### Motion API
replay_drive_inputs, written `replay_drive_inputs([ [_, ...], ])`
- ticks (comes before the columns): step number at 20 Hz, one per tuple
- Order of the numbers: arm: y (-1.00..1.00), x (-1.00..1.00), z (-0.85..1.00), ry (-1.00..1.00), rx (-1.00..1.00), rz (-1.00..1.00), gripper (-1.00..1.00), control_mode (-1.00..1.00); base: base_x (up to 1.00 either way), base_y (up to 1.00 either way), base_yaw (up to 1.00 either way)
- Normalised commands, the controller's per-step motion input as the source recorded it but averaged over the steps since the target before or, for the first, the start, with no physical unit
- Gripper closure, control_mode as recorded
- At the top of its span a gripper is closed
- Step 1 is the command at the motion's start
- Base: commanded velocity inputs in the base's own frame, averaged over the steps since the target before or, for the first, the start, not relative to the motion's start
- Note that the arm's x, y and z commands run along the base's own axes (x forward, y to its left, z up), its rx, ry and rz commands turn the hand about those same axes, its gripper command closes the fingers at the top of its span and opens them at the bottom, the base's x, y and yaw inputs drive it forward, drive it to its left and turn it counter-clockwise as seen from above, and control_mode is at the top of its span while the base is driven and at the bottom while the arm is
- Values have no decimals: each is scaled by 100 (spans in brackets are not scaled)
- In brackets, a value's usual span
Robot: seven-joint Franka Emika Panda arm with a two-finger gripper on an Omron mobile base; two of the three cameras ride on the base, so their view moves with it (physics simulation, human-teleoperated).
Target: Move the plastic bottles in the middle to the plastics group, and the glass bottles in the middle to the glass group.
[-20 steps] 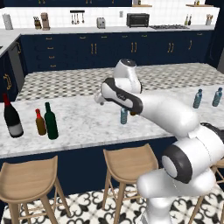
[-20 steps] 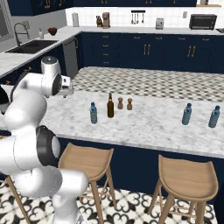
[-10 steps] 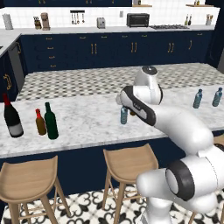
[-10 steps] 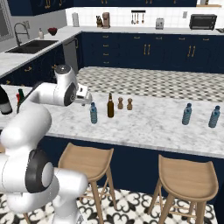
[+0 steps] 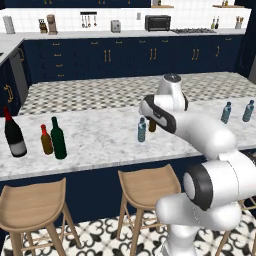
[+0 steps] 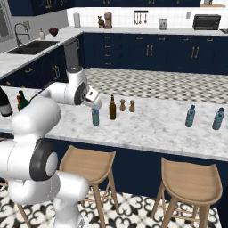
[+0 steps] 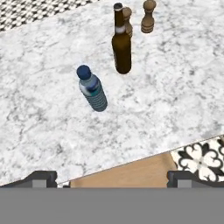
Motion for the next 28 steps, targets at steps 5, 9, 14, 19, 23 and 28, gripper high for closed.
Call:
replay_drive_inputs([
  [5,9,36,-21,0,4,0,-100,-100,0,0,0],
  [9,9,42,-31,-1,-2,0,-100,-100,0,0,0],
  [14,6,45,-32,3,-3,0,-100,-100,0,0,0],
  [19,4,45,-20,5,-1,0,-100,-100,0,0,0],
  [23,0,35,-15,4,-4,0,-100,-100,0,0,0],
  [28,0,19,-19,3,-1,0,-100,-100,0,0,0],
])
